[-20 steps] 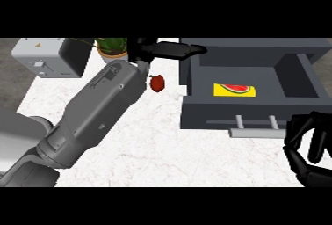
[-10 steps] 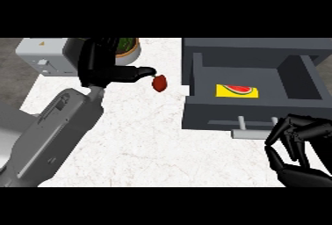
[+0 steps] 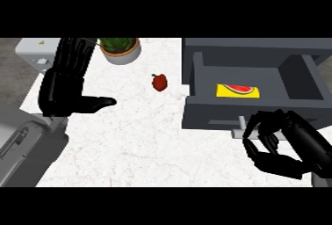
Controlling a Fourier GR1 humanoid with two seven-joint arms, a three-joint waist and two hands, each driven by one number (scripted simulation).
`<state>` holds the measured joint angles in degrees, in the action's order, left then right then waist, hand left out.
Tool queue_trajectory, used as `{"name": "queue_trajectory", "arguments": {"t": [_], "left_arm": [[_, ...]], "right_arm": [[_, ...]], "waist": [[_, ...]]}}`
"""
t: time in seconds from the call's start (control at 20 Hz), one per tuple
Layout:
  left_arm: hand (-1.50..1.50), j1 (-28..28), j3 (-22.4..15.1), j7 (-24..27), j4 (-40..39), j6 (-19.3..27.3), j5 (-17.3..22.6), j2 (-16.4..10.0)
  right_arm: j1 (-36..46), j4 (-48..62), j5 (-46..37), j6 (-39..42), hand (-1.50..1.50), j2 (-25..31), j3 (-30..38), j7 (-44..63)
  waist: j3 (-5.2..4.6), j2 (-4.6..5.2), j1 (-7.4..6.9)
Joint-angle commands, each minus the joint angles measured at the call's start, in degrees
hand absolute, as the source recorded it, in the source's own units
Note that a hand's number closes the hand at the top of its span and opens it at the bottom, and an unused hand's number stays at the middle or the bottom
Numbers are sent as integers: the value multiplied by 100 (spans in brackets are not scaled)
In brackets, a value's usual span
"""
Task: Pick up the cup, place it into the drawer and close the drawer
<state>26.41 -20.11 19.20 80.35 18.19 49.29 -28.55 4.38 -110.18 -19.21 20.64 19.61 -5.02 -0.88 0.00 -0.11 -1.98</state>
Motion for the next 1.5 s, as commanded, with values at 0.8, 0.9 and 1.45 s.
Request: {"name": "queue_trajectory", "arguments": {"t": [0.8, 0.9, 1.45], "left_arm": [[-150, -2149, 1374, 239, 497, -1801, -36, -557], [-150, -2128, 1414, 364, 489, -1930, -73, -403], [-150, -2252, 1723, 252, 304, -2509, -158, -273]], "right_arm": [[1731, 4309, -2785, -1475, -150, -716, -755, -1237], [2079, 5247, -2806, -1733, -150, -667, -528, -1733], [4116, 8353, -2549, -1871, -150, -669, 438, -2786]], "waist": [[1, 20, 127], [2, 31, 110], [7, 73, -6]]}}
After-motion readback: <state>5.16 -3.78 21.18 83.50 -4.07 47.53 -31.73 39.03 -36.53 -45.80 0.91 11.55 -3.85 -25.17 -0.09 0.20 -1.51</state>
